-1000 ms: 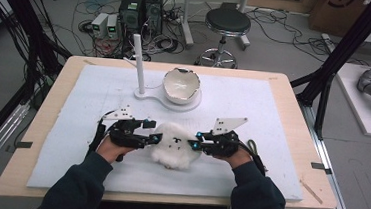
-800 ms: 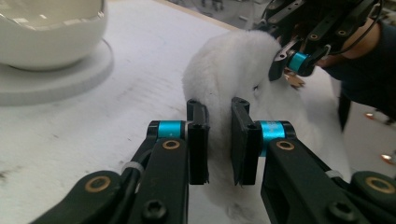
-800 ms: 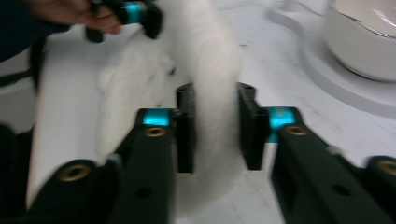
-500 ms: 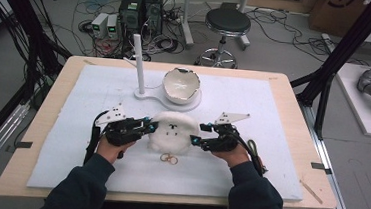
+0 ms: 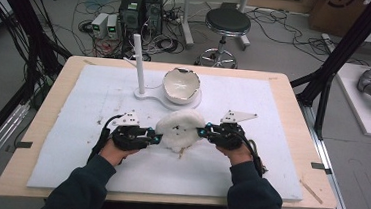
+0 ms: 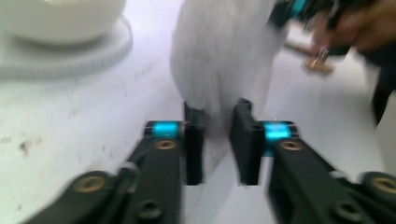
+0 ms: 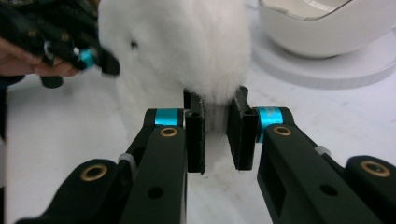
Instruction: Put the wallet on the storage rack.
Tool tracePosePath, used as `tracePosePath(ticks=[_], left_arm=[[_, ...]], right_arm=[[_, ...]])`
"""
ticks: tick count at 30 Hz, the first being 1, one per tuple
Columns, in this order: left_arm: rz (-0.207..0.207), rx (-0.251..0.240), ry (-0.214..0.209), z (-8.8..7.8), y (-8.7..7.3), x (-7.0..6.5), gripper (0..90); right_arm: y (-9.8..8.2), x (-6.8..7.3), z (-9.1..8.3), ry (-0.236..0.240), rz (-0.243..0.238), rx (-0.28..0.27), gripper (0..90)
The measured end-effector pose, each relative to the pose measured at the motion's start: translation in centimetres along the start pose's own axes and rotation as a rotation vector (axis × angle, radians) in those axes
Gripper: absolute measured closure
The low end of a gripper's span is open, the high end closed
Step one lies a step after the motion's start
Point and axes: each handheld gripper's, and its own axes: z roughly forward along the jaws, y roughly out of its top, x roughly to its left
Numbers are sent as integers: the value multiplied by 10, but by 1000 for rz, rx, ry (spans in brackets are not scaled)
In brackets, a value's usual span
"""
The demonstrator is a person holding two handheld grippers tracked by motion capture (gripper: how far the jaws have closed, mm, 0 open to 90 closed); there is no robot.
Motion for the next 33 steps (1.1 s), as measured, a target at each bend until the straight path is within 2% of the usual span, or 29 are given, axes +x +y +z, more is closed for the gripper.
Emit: tracePosePath(ticks=[1,3,5,7,9,10,11,12,13,14,15,17,18,20,21,22,23,24,27,28,29,30,32,33], left_arm=[[7,9,15,0,0,0,671],[3,-21,41,-3,3,2,520],[2,-76,59,-8,6,4,405],[8,-139,51,-13,8,4,398],[12,-160,35,-13,9,3,398],[13,-144,27,-12,8,3,495],[11,-124,0,-10,7,2,495],[23,-111,-15,-9,7,1,639],[35,-116,-30,-8,7,0,713],[44,-135,-39,-9,8,-2,756],[48,-155,-37,-11,9,-3,756],[33,-189,-44,-14,10,-2,766],[23,-206,-53,-16,10,-1,767],[27,-227,-75,-17,10,-1,767],[27,-234,-91,-17,10,-2,767],[30,-230,-103,-16,10,-3,766],[40,-213,-90,-14,10,-4,766],[42,-183,-64,-12,9,-5,754],[10,-88,-23,-6,6,-2,732],[8,-65,-2,-4,5,-1,714],[8,-65,-2,-4,5,-1,707],[8,-65,16,-5,5,-1,707],[-4,-68,49,-10,5,4,647],[-17,-76,66,-13,5,6,647]], right_arm=[[0,0,0,0,0,0,799],[2,1,-3,8,-25,8,802],[4,2,-3,21,-44,17,802],[4,3,-2,43,-56,28,802],[3,4,1,74,-66,45,801],[4,6,3,101,-78,39,800],[4,6,3,101,-78,39,800],[5,8,3,114,-83,32,796],[5,9,3,97,-84,23,779],[5,6,0,65,-35,4,686],[5,6,0,65,-35,4,686],[4,0,-2,19,22,-29,517],[2,-2,-1,19,47,-37,447],[1,-2,1,36,62,-33,418],[1,-1,4,69,76,-26,422],[1,2,9,107,60,-12,612],[1,2,9,107,60,-12,612],[4,5,7,84,9,-23,760],[8,6,4,62,-19,-45,782],[14,9,3,19,-48,-63,787],[14,9,3,19,-48,-63,787],[17,11,4,4,-61,-65,788],[28,14,8,-35,-107,-77,789],[28,14,8,-35,-107,-77,789]])
